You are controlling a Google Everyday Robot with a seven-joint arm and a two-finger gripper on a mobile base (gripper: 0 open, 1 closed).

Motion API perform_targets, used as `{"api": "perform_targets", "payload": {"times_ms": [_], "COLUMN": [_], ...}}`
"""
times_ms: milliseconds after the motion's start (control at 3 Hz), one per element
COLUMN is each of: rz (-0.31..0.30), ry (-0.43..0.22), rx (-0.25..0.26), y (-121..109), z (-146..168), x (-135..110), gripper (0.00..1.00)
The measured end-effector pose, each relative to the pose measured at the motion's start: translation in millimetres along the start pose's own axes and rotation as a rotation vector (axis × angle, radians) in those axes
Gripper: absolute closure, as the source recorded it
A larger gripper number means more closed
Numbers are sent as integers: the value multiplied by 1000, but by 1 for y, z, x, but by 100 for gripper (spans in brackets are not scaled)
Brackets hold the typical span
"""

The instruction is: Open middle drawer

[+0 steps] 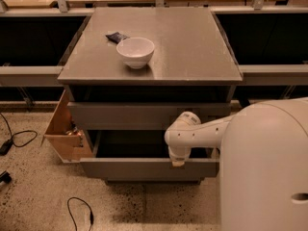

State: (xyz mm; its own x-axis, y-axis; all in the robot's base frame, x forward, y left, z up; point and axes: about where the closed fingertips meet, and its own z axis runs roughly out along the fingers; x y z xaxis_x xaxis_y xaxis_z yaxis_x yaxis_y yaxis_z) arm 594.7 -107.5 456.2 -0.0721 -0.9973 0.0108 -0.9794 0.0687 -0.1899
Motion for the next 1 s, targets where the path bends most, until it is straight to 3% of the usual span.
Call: {"api": "perform_targets", "payload": {"times_ms": [667,1000], "rz": [-7,-25], "ry": [-2,-13], "rx": [-26,-76], "y": [8,22], "z": [-2,-3], "x": [1,9], "gripper": [100,100]}}
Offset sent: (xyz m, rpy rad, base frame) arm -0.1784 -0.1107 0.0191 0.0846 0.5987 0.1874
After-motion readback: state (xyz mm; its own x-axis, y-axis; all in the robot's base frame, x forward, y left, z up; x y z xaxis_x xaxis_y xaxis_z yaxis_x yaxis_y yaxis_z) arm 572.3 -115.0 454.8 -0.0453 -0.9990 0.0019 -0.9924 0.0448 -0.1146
